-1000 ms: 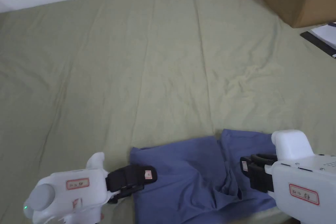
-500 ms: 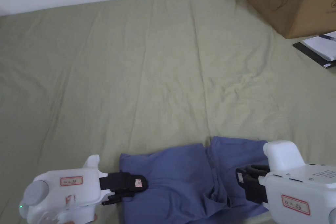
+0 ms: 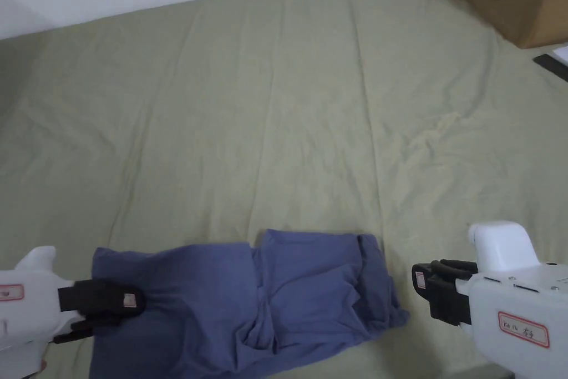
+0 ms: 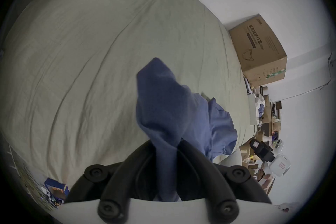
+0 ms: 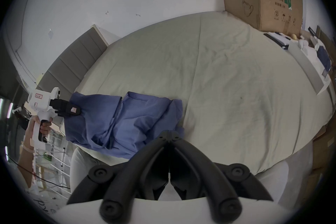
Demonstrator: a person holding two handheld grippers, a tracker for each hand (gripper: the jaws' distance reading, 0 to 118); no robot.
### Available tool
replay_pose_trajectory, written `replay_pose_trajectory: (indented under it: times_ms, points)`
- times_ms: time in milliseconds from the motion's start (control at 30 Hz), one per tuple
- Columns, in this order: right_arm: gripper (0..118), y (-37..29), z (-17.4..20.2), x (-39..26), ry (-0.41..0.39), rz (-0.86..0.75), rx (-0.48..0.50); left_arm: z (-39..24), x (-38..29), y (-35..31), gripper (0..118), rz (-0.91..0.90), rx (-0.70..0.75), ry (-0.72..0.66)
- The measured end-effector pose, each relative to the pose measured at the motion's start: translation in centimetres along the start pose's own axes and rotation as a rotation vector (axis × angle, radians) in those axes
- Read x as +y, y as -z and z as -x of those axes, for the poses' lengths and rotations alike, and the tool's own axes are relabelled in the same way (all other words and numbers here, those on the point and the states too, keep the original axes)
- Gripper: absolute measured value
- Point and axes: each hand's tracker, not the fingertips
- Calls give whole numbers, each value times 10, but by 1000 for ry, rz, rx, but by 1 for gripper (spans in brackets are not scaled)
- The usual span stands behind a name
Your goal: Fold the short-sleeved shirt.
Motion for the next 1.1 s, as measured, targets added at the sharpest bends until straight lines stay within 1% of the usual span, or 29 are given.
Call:
replay_pose_trajectory:
  times_ms: [67,133,200,300,433,500,567,600,633,667,700,733,767,800,833,867,1000,1100]
  points:
    - [0,0,-2,-1,2,1,1,-28,-1,0,3,6,19,75]
    - [0,-2,-5,-2,-3,-1,-3,-57,0,1,3,5,14,52]
    - [0,-6,-12,-4,2,-6,-8,-83,4,8,3,-5,11,-9]
    - [0,-10,-25,-6,33,-9,-18,-131,0,33,3,25,-42,39]
    - [0,-16,-42,-10,57,-9,-47,-180,-8,84,4,185,-139,101]
    - [0,-19,-51,-12,76,-9,-56,-197,-13,115,4,261,-139,81]
    - [0,-21,-57,-14,95,-8,-69,-215,-20,140,5,303,-92,143]
    - [0,-22,-60,-16,104,-10,-73,-224,-23,152,11,317,-76,192]
    - [0,-22,-63,-17,115,-9,-76,-229,-23,160,23,322,-65,227]
    - [0,-23,-66,-18,125,-6,-78,-234,-25,166,29,316,-70,223]
    - [0,-24,-68,-19,131,-3,-83,-235,-24,167,29,316,-77,232]
    - [0,-24,-70,-20,134,-1,-88,-234,-23,164,51,314,-105,223]
    - [0,-25,-72,-21,135,1,-92,-234,-22,161,77,308,-135,206]
    - [0,-25,-73,-22,137,4,-95,-233,-19,155,100,294,-161,200]
    - [0,-25,-74,-22,138,7,-97,-231,-15,147,112,269,-182,192]
    - [0,-23,-75,-22,139,10,-97,-228,-11,135,112,226,-188,182]
    - [0,-18,-74,-21,149,15,-94,-206,2,95,112,93,-129,162]
    - [0,-15,-70,-21,145,12,-76,-181,2,78,111,60,-75,168]
